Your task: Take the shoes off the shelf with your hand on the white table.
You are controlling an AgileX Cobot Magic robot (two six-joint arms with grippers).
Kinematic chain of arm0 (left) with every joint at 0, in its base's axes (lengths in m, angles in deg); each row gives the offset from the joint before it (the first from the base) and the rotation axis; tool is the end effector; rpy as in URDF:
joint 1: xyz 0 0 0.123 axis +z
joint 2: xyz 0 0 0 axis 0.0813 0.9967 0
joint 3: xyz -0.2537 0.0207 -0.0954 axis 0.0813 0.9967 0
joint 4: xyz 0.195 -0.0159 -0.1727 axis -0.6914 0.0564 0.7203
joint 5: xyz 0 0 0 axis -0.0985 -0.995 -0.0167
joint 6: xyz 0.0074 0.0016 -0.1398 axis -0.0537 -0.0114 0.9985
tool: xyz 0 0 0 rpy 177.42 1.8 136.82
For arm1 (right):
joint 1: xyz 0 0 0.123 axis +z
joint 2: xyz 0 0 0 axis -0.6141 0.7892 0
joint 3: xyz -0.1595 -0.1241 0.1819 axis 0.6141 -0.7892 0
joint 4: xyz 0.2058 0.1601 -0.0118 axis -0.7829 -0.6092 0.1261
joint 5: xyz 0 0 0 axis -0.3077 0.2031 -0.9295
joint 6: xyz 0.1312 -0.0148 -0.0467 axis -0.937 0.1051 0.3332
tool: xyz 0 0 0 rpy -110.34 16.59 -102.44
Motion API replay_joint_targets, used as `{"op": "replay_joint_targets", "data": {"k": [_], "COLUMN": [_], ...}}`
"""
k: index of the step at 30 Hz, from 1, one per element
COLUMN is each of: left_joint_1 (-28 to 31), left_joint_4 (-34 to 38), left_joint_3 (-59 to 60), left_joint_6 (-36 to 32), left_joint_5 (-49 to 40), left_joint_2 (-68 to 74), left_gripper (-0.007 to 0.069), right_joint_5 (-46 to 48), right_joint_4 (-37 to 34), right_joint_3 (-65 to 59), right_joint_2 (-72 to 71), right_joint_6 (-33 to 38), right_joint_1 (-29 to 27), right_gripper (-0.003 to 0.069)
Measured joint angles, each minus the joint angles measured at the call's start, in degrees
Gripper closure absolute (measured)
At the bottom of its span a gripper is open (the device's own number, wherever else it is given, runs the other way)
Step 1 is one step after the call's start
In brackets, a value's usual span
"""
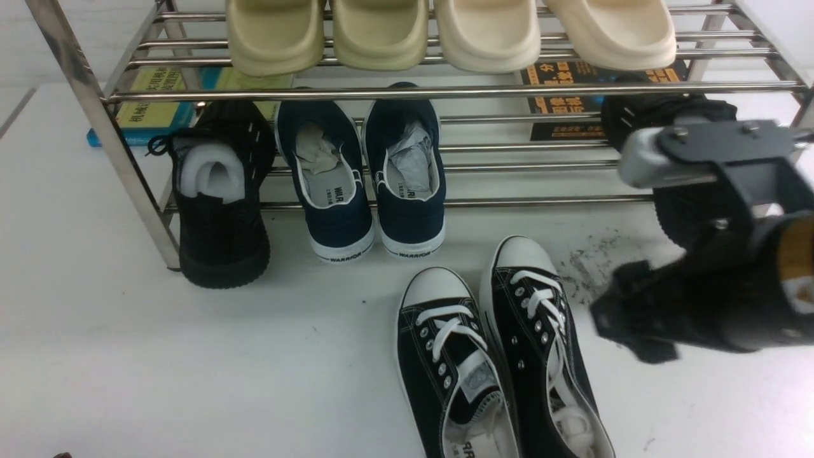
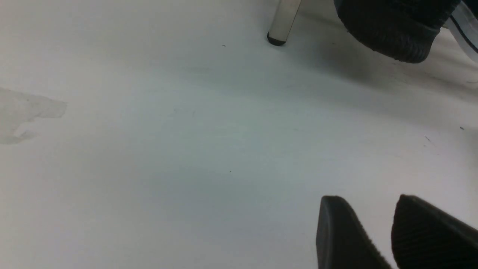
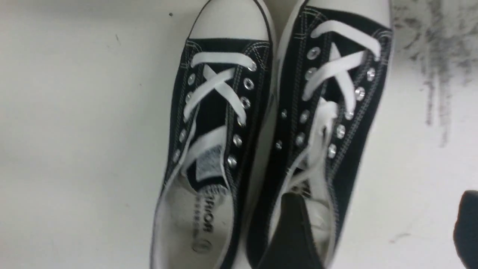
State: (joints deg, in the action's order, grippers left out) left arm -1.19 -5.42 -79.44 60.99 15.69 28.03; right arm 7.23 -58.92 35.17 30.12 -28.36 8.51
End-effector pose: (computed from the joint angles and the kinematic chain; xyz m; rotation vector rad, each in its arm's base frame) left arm 0.1192 -0.0051 0.1563 -0.2267 1.9078 -0.2247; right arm 0.1936 0.1738 0.2814 -0.3066 2.5120 0.3677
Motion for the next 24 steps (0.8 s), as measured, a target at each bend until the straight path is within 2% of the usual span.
{"op": "replay_joint_targets", "data": {"k": [2,3,4,5,8,9,10,12,14,20,21,23,24], "left_joint_1": [0.0,0.0,0.0,0.0,0.0,0.0,0.0,0.0,0.0,0.0,0.0,0.0,0.0], "left_joint_4": [0.0,0.0,0.0,0.0,0.0,0.0,0.0,0.0,0.0,0.0,0.0,0.0,0.0], "left_joint_3": [0.0,0.0,0.0,0.0,0.0,0.0,0.0,0.0,0.0,0.0,0.0,0.0,0.0], "left_joint_6": [0.0,0.0,0.0,0.0,0.0,0.0,0.0,0.0,0.0,0.0,0.0,0.0,0.0], "left_joint_5": [0.0,0.0,0.0,0.0,0.0,0.0,0.0,0.0,0.0,0.0,0.0,0.0,0.0], "left_joint_2": [0.0,0.0,0.0,0.0,0.0,0.0,0.0,0.0,0.0,0.0,0.0,0.0,0.0], "left_gripper": [0.0382,0.0382,0.0382,0.0382,0.0382,0.0382,0.0382,0.0382,0.0382,0.0382,0.0382,0.0382,0.0382], "right_joint_5": [5.1,5.7,10.8,12.4,18.3,18.6,19.2,18.9,14.4,-6.8,-7.5,-16.3,-16.8], "right_joint_4": [0.0,0.0,0.0,0.0,-0.1,-0.1,-0.2,-0.2,0.7,1.5,1.5,1.5,1.5], "right_joint_3": [0.0,0.0,0.0,0.0,-0.2,-0.2,-0.7,-1.9,-6.6,-23.9,-23.9,-29.6,-30.3], "right_joint_2": [-4.8,-5.3,-9.5,-10.9,-17.6,-18.6,-21.9,-24.8,-31.2,-41.8,-42.0,-43.6,-43.6], "right_joint_6": [5.6,6.1,10.1,10.9,12.7,12.9,13.0,13.0,13.1,13.1,13.1,13.1,13.1], "right_joint_1": [0.0,0.0,0.0,0.0,0.0,0.0,0.0,0.0,0.0,0.0,0.0,0.0,0.0], "right_gripper": [0.0203,0.0209,0.0277,0.0302,0.0444,0.0463,0.0532,0.0588,0.0667,0.0673,0.0673,0.0673,0.0673]}}
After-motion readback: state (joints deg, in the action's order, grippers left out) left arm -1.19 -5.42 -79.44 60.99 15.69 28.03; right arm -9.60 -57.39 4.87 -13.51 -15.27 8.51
